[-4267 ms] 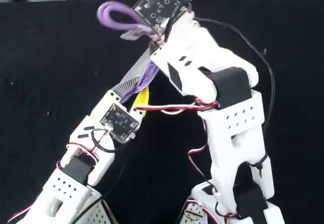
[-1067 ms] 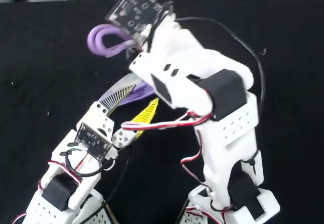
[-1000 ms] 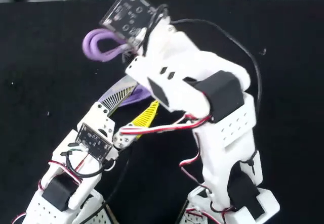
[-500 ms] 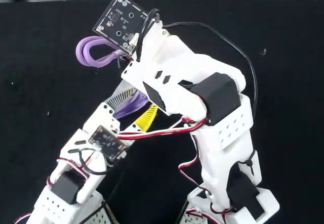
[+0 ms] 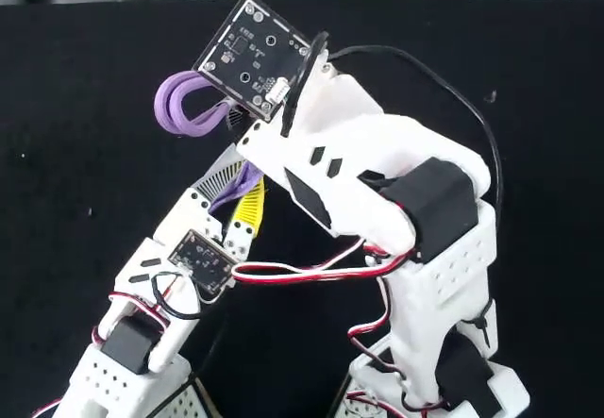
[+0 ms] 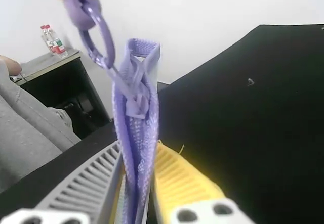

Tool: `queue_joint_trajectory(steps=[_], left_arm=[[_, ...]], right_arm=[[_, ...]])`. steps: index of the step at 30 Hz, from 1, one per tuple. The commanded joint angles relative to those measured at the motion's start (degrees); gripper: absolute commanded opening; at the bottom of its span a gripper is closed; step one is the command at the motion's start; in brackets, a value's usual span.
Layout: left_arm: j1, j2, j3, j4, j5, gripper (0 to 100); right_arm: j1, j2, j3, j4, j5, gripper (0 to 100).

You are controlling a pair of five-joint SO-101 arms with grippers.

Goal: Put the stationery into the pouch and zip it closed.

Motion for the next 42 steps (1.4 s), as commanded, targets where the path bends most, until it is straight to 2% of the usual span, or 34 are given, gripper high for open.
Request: queue_joint_trajectory(steps=[1,7,27,35,42], left_arm=[[-0.57,-0.53,-0.31,-0.70,-0.70,3],[-0.57,-0.53,0.92,0.88,-0.35,3],[-0.57,-0.53,2.33,0.70,-0.26,3],[-0.57,-0.53,2.33,0.70,1.49,3],[-0.57,-0.53,2.33,0.88,2.46,3]], right_arm=[[4.48,-2.15,-2.51,-1.05,-0.18,1.1],[11.16,-2.68,-4.09,-2.20,-0.44,1.1],[11.34,-2.68,-17.98,6.95,-0.35,1.1],[23.82,-2.24,-16.57,3.08,-0.18,1.1],[27.43,-2.15,-6.02,-6.24,-0.18,1.1]])
